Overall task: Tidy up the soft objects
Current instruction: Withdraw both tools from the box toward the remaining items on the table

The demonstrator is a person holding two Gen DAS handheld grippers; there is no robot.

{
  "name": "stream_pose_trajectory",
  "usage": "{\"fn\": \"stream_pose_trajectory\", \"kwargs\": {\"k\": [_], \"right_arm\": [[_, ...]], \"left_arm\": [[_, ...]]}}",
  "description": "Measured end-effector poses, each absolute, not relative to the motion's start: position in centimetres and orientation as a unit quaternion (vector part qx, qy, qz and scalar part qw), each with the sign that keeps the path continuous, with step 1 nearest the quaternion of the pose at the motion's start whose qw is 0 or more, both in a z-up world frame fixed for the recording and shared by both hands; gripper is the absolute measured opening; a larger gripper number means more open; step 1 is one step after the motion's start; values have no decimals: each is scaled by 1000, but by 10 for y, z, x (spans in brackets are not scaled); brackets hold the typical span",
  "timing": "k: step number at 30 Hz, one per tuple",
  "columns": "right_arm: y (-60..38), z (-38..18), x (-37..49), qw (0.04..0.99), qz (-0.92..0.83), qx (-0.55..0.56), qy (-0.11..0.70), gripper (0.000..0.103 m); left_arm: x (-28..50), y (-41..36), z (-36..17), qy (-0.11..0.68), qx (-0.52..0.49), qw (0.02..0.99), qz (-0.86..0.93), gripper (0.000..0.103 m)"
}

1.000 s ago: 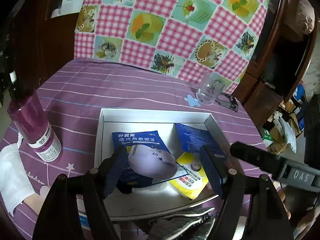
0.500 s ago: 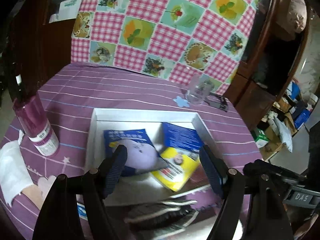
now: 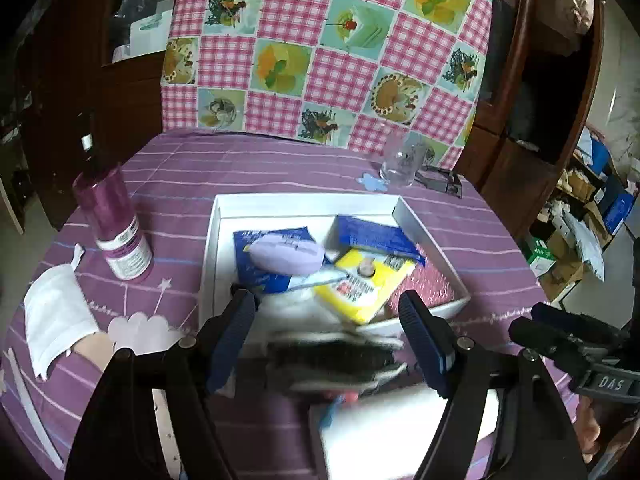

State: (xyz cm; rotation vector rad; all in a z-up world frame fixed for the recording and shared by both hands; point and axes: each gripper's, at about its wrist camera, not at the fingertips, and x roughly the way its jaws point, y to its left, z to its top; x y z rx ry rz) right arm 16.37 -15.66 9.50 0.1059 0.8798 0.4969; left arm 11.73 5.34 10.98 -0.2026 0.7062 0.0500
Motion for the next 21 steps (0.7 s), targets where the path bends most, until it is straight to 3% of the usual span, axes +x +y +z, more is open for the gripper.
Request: {"fn": "stream_pose_trajectory", "kwargs": {"k": [13,21], "right_arm": [[-116,99,108,886,307,-20,348,83],[-85,88,79,865,359,-82,342,83]], "left_arm": [[66,63,93,338,-69,937,60,75],[28,94,85,321,-103,935,113,75]]}}
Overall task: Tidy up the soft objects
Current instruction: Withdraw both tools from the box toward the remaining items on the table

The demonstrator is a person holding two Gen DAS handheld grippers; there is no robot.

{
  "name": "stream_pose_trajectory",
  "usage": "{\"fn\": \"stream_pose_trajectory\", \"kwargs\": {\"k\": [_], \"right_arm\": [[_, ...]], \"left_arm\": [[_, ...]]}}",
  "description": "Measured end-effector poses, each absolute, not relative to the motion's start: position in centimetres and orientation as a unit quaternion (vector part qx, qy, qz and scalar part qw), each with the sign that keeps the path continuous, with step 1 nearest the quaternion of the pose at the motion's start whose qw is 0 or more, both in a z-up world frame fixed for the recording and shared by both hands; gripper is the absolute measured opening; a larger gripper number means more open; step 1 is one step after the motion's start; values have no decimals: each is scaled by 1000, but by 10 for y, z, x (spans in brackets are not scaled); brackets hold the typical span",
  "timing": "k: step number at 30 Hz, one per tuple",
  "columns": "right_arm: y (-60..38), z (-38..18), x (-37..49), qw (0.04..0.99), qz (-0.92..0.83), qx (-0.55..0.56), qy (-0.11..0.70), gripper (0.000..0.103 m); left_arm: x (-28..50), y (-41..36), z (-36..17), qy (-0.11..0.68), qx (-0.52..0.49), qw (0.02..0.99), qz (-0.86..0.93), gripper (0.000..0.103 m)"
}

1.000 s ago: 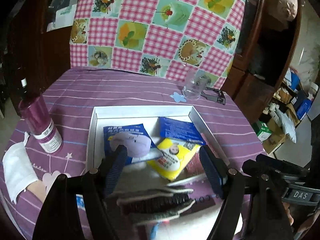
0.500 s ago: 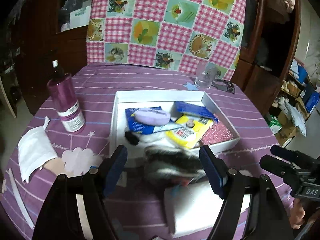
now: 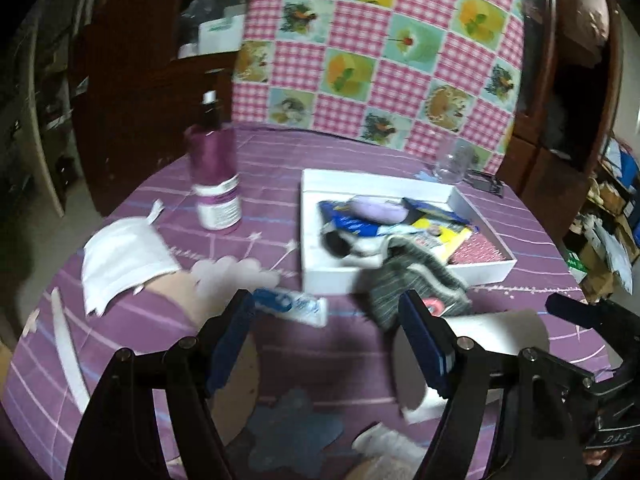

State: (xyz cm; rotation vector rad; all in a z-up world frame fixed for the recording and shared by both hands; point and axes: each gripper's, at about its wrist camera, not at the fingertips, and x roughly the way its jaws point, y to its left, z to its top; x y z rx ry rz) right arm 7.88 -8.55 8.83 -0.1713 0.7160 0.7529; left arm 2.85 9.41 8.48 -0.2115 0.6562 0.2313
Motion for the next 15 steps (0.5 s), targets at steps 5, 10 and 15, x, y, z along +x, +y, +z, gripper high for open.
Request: {"fn": "stream_pose_trajectory", "kwargs": {"k": [5,10,15], "right_arm": [[-78,87,69,854,386,-84,339,83],[-65,85,58,839,412,-102,340,83],[-49,83,44,821,443,-115,342,83]], "left_arm": [[6,106,72,326,-102,930,135,75],[-10,118,67,324,-117,926,155,75],[-20,133,58,318,-139,922,174,75]]}}
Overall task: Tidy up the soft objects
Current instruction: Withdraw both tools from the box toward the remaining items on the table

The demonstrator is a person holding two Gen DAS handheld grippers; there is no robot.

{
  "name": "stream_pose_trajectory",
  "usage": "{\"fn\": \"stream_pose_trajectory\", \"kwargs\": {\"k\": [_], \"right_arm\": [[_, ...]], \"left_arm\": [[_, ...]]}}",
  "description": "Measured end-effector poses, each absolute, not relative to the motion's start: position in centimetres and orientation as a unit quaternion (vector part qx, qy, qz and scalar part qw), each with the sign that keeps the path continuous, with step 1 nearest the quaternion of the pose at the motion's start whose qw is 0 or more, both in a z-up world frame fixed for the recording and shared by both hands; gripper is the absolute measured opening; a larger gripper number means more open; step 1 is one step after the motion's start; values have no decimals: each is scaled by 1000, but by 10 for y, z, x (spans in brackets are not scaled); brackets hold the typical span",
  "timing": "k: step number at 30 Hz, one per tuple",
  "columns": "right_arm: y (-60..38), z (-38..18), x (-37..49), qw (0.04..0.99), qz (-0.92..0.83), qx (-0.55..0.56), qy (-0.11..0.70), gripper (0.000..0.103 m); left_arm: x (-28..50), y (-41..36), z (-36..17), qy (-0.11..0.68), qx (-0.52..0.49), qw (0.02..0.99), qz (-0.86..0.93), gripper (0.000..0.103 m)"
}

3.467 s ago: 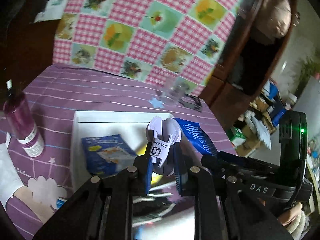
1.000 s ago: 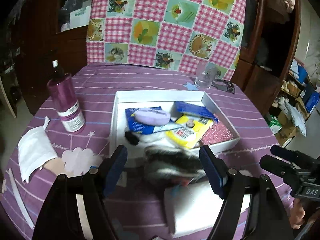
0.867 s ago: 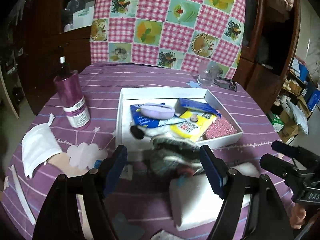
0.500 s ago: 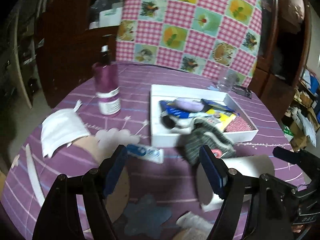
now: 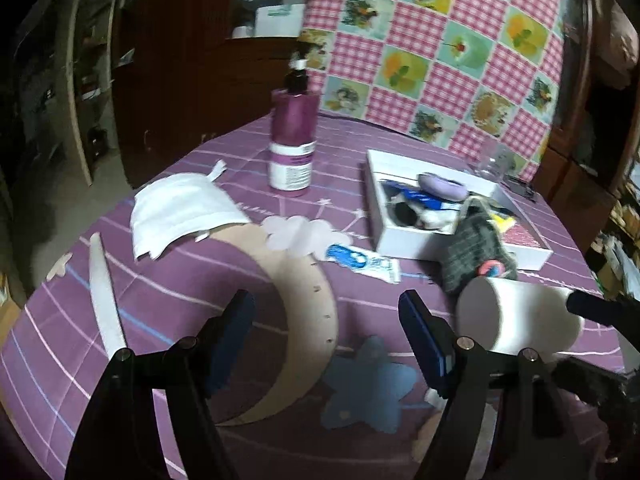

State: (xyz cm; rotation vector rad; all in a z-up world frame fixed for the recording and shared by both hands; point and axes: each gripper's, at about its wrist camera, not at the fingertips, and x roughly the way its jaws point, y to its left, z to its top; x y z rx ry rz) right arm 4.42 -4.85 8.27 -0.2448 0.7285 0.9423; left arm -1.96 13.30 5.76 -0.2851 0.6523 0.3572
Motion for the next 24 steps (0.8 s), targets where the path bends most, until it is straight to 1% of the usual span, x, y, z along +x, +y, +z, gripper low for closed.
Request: {"fn": "stream_pose_trajectory", "kwargs": {"k": [5,13,24], "right_arm": [[-35,77,30,803,467,-133,345,83],[-13,57,17,782,475,-178,362,83],[2,29,3,733,504,-236,391,83]], "left_arm": [[-21,147,45,331,-171,909,187,75],[-14,143,32,368,-147,892,219,75],[-13,150,32,374,-159,886,222,75]]}}
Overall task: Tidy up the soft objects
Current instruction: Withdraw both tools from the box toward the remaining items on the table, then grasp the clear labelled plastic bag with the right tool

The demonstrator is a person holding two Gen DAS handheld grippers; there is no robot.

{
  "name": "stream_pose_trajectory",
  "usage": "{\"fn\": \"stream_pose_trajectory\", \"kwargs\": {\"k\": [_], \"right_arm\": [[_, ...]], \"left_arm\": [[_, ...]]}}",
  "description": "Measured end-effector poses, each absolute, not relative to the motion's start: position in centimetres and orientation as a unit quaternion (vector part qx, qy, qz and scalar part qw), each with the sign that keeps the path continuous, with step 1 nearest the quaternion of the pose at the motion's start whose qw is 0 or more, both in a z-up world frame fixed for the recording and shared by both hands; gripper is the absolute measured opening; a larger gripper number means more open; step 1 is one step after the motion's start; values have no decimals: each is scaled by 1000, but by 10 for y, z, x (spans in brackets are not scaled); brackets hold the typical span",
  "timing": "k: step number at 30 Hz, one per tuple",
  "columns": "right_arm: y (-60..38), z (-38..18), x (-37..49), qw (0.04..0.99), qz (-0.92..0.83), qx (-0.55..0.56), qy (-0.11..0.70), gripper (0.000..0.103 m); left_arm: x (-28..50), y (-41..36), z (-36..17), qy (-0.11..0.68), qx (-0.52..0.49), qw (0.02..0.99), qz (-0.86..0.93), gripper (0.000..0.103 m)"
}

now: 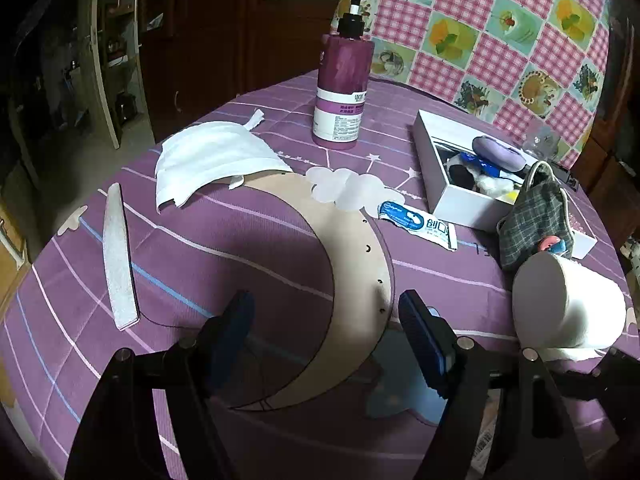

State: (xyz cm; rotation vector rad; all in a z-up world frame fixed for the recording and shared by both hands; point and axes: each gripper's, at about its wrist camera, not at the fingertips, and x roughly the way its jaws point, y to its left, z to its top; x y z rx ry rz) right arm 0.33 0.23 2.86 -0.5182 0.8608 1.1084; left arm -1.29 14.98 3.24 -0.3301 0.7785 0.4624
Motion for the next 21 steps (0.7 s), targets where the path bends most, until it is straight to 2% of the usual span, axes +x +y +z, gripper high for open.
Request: {"fn": "stream_pose_trajectory", "kwargs": {"k": [5,9,21], "right_arm": [[4,16,6,738,486,-257,392,86],[-2,13,17,749,475,-244,392,100],[2,13,18,748,474,-247,394,103]], "left_arm": [[-13,150,30,377,-160,885,221,75],[-12,150,29,380,-160,883,223,75],[-12,147,25,387,-156,881,221,75]]}}
